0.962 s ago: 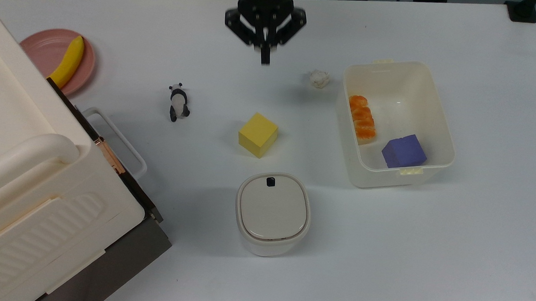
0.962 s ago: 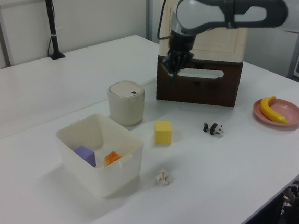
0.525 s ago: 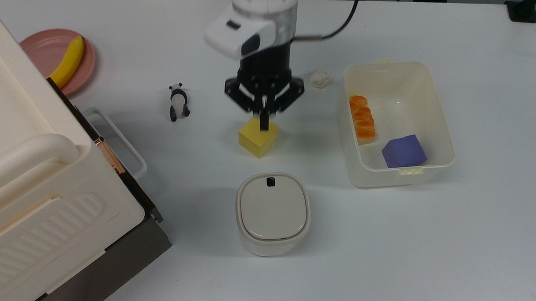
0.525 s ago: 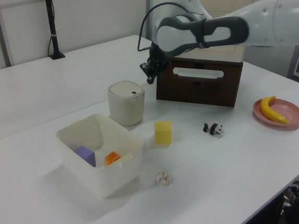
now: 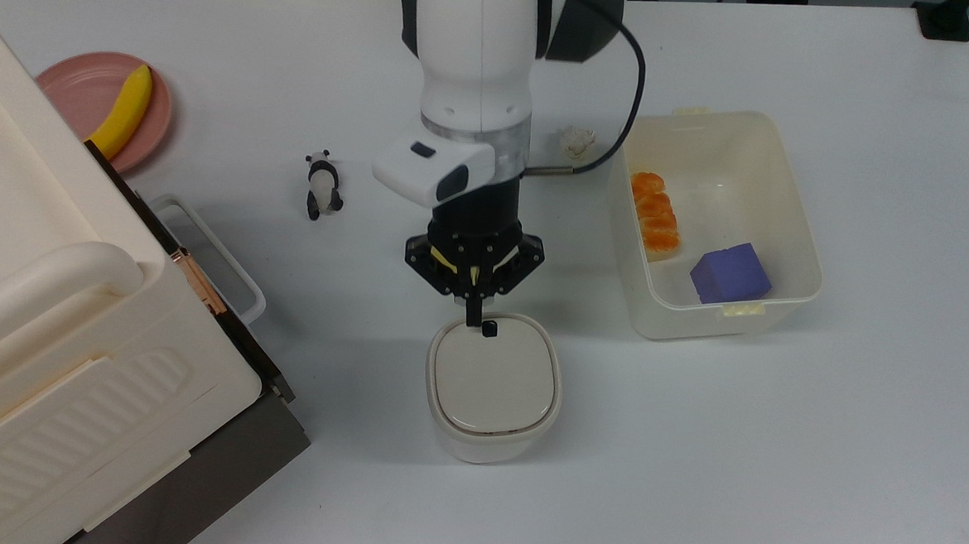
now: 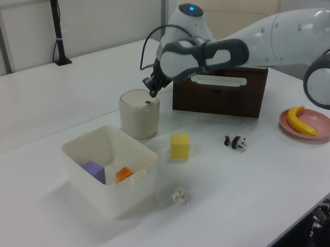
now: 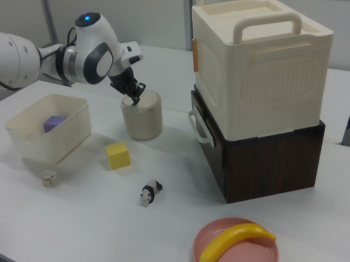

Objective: Open the trash can
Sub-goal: 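Lift the gripper upward, flipping the lid open on its hinge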

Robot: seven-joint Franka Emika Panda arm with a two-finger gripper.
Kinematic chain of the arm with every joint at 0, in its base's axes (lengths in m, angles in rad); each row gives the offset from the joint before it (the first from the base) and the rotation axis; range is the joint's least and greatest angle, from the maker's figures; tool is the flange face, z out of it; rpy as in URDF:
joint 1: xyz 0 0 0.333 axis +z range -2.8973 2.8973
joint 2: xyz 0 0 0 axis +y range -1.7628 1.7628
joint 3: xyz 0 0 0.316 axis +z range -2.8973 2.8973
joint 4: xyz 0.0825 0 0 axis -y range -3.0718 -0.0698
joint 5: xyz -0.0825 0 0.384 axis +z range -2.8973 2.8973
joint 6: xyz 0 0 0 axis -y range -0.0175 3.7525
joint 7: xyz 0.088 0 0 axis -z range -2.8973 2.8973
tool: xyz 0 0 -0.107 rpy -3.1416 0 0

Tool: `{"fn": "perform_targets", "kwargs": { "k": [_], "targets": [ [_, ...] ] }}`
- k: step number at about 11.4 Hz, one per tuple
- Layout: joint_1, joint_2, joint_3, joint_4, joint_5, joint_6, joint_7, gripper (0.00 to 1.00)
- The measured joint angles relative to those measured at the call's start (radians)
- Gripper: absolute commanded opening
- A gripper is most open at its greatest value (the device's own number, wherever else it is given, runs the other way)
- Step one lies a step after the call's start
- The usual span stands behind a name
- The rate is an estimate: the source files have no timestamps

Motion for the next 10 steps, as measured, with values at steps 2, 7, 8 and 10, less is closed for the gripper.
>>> {"fn": "perform_targets", "kwargs": {
  "k": [2, 7, 8, 10],
  "targets": [
    [0.002, 0.028, 0.0, 0.006, -0.023, 0.027, 0.0, 0.0],
    [0.001, 0.036, 0.0, 0.03, -0.024, 0.031, 0.0, 0.02],
    [-0.001, 0.023, 0.0, 0.035, -0.024, 0.032, 0.0, 0.19],
    [0.0, -0.073, 0.001, -0.008, -0.022, 0.001, 0.0, 1.0]
  ]
}}
